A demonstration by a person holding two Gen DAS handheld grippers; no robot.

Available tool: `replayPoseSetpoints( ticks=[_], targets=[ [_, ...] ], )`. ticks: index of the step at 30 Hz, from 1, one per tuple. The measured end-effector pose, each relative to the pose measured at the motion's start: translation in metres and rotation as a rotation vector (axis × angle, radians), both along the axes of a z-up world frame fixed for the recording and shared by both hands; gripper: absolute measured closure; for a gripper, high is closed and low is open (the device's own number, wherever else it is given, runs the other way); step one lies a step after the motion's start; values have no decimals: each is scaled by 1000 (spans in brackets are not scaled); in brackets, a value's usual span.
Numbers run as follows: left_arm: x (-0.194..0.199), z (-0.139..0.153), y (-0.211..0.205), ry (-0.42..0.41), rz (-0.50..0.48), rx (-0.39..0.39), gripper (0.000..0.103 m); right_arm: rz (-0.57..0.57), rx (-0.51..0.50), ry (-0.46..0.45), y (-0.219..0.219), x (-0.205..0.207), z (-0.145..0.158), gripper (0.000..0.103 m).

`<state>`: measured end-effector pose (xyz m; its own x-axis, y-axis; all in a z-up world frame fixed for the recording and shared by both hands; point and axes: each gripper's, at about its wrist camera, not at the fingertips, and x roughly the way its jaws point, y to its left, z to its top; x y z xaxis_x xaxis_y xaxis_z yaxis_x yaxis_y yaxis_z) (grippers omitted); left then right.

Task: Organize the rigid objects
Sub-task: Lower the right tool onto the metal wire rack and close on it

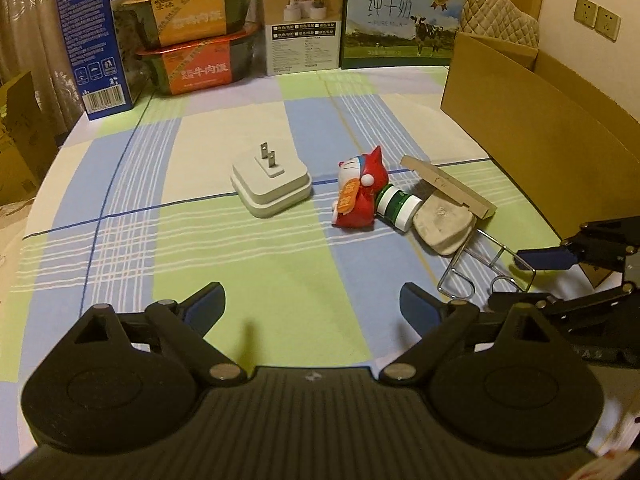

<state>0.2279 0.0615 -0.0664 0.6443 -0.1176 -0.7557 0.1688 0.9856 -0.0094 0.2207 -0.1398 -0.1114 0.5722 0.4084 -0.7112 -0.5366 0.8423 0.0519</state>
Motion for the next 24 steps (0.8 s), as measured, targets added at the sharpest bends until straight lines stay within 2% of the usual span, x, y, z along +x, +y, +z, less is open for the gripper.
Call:
replayPoseSetpoints(
  ticks=[7,14,20,24],
  targets=[
    [1,0,-6,3,-18,-3,11,-30,13,25,2,9,-3,75],
    [3,-1,-5,11,-11,-6,11,-70,31,68,-1,9,1,76],
    [4,-2,-7,11,-24,-2,11,-158,52,86,-17,9,4,76],
    [11,-5,-11,4,-48,18,12,-180,66,66,-20,9,9,76]
  ],
)
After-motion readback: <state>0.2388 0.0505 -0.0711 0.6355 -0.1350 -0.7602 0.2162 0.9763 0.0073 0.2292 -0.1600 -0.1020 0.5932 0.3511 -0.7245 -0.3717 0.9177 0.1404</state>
